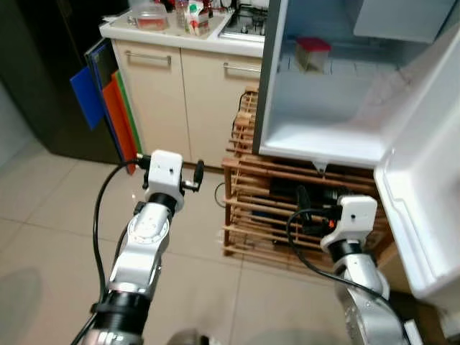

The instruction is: Restocking fridge

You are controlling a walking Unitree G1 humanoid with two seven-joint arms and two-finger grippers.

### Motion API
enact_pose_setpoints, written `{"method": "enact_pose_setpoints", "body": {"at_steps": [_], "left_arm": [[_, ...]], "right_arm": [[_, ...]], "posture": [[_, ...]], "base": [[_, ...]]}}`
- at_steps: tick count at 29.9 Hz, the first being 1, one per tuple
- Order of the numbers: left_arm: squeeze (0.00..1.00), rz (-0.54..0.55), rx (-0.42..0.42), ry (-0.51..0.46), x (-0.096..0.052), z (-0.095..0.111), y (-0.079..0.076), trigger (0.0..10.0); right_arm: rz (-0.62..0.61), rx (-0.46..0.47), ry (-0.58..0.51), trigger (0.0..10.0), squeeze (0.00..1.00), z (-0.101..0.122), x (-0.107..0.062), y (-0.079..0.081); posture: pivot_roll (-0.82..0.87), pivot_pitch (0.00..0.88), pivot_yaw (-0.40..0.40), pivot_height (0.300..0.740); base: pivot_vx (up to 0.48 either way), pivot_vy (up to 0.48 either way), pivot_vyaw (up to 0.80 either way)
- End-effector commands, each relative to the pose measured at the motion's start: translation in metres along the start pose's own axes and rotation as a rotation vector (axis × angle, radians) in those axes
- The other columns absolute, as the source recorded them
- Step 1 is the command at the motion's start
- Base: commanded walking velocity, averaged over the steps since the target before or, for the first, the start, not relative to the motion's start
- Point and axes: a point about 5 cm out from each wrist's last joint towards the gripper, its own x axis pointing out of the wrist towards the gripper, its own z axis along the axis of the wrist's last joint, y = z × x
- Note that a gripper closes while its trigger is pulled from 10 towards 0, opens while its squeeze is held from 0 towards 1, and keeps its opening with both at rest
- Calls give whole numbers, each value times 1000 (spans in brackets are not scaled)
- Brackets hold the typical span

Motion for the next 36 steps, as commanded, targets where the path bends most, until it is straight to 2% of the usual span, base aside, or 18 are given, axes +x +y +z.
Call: {"method": "enact_pose_setpoints", "body": {"at_steps": [1, 6, 22, 36], "left_arm": [[0, -35, -11, -19, -2, 3, -5, 10000], [0, -44, -27, -27, -2, 4, -6, 10000], [0, -31, 14, -48, -1, 7, -5, 10000], [0, -30, 13, -40, 1, 5, -7, 10000]], "right_arm": [[-5, -1, 9, 10000, 0, -4, -2, -3], [-5, -4, 17, 10000, 0, -7, -4, -4], [8, -10, 28, 10000, 0, -13, -5, -5], [8, -15, 28, 10000, 0, -14, -6, -7]], "posture": [[-31, 42, 21, 740], [-32, 43, 22, 740], [-34, 38, 22, 740], [-39, 40, 22, 740]], "base": [[0, -480, 0], [0, -480, 0], [0, 0, 0], [0, 0, 0]]}}
